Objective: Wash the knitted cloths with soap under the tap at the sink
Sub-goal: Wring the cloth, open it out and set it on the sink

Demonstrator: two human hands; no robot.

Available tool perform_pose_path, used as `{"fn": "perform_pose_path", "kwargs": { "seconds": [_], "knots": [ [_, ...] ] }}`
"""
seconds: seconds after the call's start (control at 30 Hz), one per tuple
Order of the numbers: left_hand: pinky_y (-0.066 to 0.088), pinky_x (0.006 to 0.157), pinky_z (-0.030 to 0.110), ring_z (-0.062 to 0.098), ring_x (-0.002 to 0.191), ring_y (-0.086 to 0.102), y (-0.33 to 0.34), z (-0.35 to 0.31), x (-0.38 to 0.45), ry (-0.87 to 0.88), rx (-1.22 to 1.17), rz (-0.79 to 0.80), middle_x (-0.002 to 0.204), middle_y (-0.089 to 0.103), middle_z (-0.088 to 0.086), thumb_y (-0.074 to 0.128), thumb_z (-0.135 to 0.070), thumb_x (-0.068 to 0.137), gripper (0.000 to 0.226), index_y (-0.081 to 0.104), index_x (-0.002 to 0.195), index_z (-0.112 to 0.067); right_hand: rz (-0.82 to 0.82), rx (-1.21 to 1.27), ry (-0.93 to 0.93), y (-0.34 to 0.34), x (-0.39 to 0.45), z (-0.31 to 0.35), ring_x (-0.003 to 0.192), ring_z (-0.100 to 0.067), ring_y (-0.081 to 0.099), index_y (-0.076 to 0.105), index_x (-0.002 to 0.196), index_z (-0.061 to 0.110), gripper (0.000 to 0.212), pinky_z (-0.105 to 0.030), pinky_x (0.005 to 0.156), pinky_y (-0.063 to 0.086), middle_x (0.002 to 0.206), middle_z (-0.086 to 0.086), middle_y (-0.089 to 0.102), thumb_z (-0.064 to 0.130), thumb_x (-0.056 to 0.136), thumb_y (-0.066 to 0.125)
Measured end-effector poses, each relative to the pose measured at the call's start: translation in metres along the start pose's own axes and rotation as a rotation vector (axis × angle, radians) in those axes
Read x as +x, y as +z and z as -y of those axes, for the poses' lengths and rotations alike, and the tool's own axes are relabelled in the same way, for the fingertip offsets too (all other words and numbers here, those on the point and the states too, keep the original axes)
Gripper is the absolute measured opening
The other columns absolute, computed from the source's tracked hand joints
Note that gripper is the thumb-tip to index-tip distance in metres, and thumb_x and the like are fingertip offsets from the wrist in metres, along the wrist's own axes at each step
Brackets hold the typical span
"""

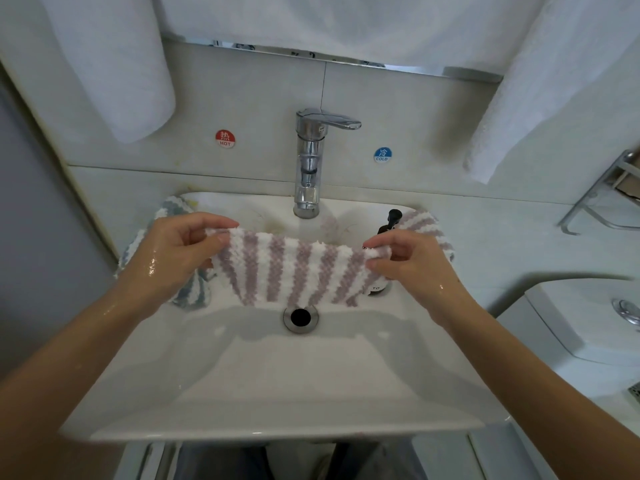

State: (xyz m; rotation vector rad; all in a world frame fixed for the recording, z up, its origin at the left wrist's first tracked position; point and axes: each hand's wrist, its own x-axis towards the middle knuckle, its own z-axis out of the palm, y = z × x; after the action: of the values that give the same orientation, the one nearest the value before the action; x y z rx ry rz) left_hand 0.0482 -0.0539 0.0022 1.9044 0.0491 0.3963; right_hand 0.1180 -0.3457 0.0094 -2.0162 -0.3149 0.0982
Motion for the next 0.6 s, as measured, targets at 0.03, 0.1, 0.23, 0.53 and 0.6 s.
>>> {"fn": "perform_pose_path", "kwargs": {
  "seconds": [0.03,0.1,0.23,0.53,0.6],
  "knots": [
    [0.052,0.071,0.033,0.025,0.070,0.054,0.0000,-0.0002,-0.0002,-0.003,0.016,0.002,0.069,0.057,0.021,0.066,-0.007,0.087,0.030,0.075,0.086,-0.036,-0.004,-0.006,-0.002,-0.0004,-0.0005,0.0004,0.065,-0.017,0.051,0.071,0.083,0.029,0.024,-0.022,0.064,0.041,0.065,-0.004,0.054,0.006,0.082,0.073],
    [0.049,0.066,0.013,0.018,0.072,0.061,0.0012,0.0013,-0.0002,-0.003,0.118,-0.001,0.077,0.066,0.006,0.071,-0.003,0.082,0.033,0.070,0.089,-0.035,-0.030,-0.045,-0.018,0.0002,-0.0002,-0.0004,0.054,-0.005,0.048,0.071,0.086,0.023,0.017,-0.010,0.055,0.037,0.054,0.015,0.052,0.007,0.083,0.073],
    [0.039,0.061,-0.001,0.007,0.068,0.058,0.0062,0.0020,-0.0018,0.041,0.463,-0.074,0.073,0.060,-0.013,0.076,-0.005,0.079,0.020,0.072,0.094,-0.017,-0.115,-0.224,-0.145,0.0018,0.0022,-0.0009,0.051,0.001,0.047,0.073,0.087,0.010,0.003,-0.009,0.054,0.035,0.056,0.015,0.049,0.011,0.084,0.073],
    [0.046,0.075,0.029,0.016,0.079,0.062,0.0001,-0.0012,0.0069,-0.202,0.169,0.163,0.089,0.072,0.006,0.069,-0.005,0.085,0.008,0.072,0.080,-0.011,0.089,0.060,0.040,-0.0053,0.0013,-0.0054,0.080,-0.014,0.058,0.064,0.075,0.011,0.015,-0.023,0.078,0.043,0.092,0.004,0.067,0.008,0.090,0.061],
    [0.048,0.073,0.037,0.024,0.078,0.062,0.0030,-0.0030,0.0079,-0.287,0.083,0.167,0.082,0.070,0.010,0.065,-0.008,0.089,0.007,0.070,0.084,-0.009,0.115,0.240,0.160,-0.0031,0.0015,-0.0075,0.079,-0.018,0.058,0.063,0.081,0.011,0.013,-0.032,0.076,0.044,0.086,-0.005,0.064,0.010,0.093,0.058]
  ]
}}
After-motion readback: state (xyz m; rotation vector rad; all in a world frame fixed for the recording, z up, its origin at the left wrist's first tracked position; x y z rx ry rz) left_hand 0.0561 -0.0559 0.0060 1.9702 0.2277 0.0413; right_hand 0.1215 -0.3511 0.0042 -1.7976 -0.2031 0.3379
